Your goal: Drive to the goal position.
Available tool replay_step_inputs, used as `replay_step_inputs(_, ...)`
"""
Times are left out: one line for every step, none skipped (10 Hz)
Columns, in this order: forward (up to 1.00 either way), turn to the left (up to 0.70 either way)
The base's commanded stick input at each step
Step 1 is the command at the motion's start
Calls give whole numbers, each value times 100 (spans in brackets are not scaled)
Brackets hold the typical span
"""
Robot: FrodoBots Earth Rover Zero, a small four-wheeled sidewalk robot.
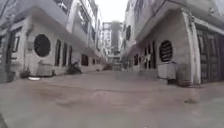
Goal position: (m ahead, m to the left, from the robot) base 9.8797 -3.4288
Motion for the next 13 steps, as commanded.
replay_step_inputs(100, 5)
replay_step_inputs(100, 5)
replay_step_inputs(100, 5)
replay_step_inputs(100, 5)
replay_step_inputs(100, 4)
replay_step_inputs(100, -20)
replay_step_inputs(100, -35)
replay_step_inputs(100, -29)
replay_step_inputs(100, 5)
replay_step_inputs(100, 5)
replay_step_inputs(100, 5)
replay_step_inputs(100, 5)
replay_step_inputs(100, 5)
